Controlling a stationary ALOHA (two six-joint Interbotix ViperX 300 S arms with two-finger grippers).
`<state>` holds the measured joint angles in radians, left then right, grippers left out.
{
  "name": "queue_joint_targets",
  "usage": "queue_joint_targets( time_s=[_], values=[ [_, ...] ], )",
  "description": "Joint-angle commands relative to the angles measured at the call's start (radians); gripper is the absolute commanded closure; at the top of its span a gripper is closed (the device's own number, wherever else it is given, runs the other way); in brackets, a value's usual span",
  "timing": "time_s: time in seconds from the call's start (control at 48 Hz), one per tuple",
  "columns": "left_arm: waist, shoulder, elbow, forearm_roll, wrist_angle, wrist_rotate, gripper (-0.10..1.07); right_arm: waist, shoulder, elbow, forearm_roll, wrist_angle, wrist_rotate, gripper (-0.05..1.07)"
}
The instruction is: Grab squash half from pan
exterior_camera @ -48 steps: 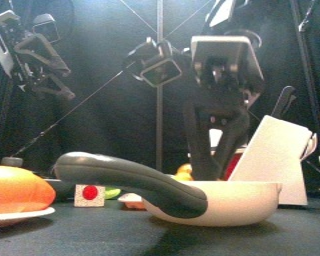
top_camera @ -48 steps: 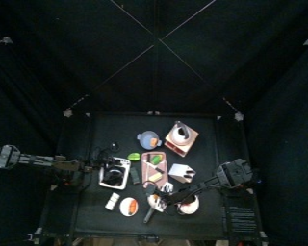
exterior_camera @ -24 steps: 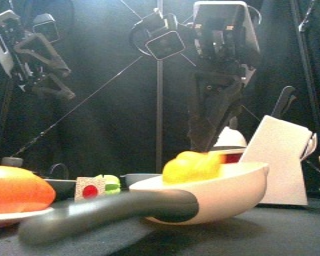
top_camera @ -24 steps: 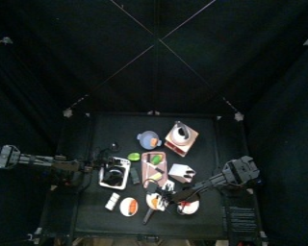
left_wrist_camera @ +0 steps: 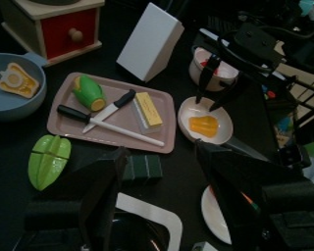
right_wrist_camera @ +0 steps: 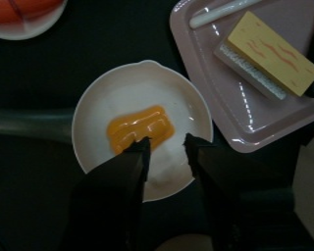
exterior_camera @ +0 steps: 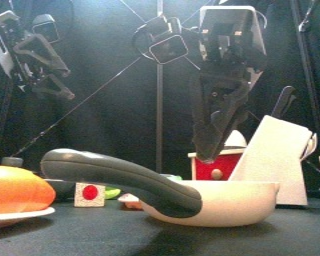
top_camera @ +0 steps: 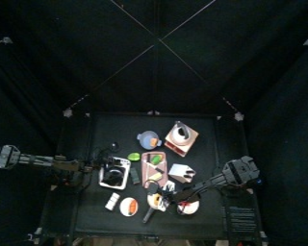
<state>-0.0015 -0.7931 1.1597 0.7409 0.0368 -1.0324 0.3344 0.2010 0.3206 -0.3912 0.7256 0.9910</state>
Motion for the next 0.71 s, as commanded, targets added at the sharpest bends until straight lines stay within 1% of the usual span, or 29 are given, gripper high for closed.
queue_joint_targets(
  time_s=[0.0, 0.125, 0.25, 0.354, 0.5, 0.688],
  values=[
    [0.003, 0.0, -0.012, 0.0, -0.008, 0.002, 0.05, 0.003, -0.034, -0.011, 0.006, -0.015, 0.006, 0.2],
    [0.002, 0.0, -0.012, -0.002, -0.006, 0.002, 0.05, 0.0, -0.014, -0.018, 0.038, -0.029, 0.008, 0.1],
    [0.003, 0.0, -0.012, 0.0, -0.008, 0.002, 0.05, 0.003, 0.003, -0.026, 0.055, -0.031, -0.002, 0.04],
    [0.003, 0.0, -0.012, 0.0, -0.006, 0.002, 0.05, 0.003, 0.017, -0.026, 0.028, -0.048, -0.002, 0.03],
    [0.005, 0.0, -0.012, 0.0, -0.006, 0.002, 0.05, 0.009, 0.026, -0.018, -0.046, -0.071, -0.002, 0.03],
    [0.006, 0.0, -0.012, 0.0, -0.006, 0.002, 0.05, 0.014, 0.026, 0.003, -0.094, -0.112, -0.002, 0.03]
  ],
)
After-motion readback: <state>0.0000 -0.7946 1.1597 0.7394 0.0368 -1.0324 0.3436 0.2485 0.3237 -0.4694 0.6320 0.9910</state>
